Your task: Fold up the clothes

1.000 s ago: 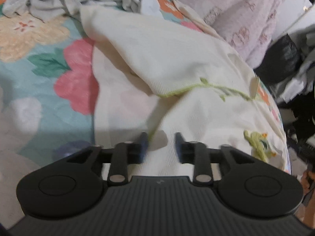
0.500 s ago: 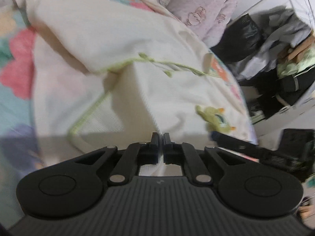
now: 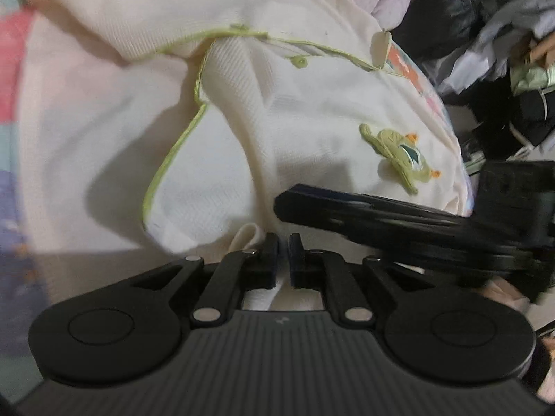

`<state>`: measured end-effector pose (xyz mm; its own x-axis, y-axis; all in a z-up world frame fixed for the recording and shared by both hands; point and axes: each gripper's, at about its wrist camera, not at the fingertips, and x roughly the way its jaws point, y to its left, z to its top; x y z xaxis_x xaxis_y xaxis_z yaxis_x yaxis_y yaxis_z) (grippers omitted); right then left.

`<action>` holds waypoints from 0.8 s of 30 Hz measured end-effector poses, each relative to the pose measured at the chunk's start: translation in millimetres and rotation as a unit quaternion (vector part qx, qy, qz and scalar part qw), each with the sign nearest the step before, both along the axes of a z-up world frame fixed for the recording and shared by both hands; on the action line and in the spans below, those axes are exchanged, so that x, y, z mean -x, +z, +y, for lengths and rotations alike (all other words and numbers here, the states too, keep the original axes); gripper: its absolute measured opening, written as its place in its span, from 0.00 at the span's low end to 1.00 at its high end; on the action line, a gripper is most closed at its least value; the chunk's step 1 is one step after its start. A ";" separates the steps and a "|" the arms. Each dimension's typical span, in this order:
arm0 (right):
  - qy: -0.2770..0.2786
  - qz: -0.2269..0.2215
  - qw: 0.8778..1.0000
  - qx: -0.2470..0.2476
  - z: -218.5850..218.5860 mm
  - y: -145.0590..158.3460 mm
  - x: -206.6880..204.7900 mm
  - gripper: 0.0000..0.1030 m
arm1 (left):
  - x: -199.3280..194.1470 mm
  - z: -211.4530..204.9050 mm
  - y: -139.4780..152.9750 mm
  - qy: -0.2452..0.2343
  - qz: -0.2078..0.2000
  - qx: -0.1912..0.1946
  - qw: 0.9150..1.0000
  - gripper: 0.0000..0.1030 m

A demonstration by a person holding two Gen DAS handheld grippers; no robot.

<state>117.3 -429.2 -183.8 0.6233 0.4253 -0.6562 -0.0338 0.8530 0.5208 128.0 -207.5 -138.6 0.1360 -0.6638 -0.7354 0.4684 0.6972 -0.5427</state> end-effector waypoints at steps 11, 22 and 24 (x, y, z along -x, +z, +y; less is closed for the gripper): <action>-0.004 0.015 1.000 0.017 -8.7 -5.0 5.6 0.00 | -16.1 26.0 12.7 0.050 -0.112 -0.096 0.988 0.53; -0.001 0.000 0.996 -0.090 -26.7 -3.9 10.9 0.49 | -14.6 23.6 33.1 0.098 -0.213 -0.147 0.961 0.05; -0.016 0.000 0.991 -0.134 -35.3 -6.5 14.0 0.51 | -22.0 44.6 46.3 0.164 -0.262 -0.174 0.935 0.05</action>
<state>103.3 -464.5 -190.2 0.6391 0.5648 -0.5220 -0.0090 0.6841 0.7293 150.0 -162.8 -92.3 0.6930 -0.2555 -0.6742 0.3359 0.9418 -0.0116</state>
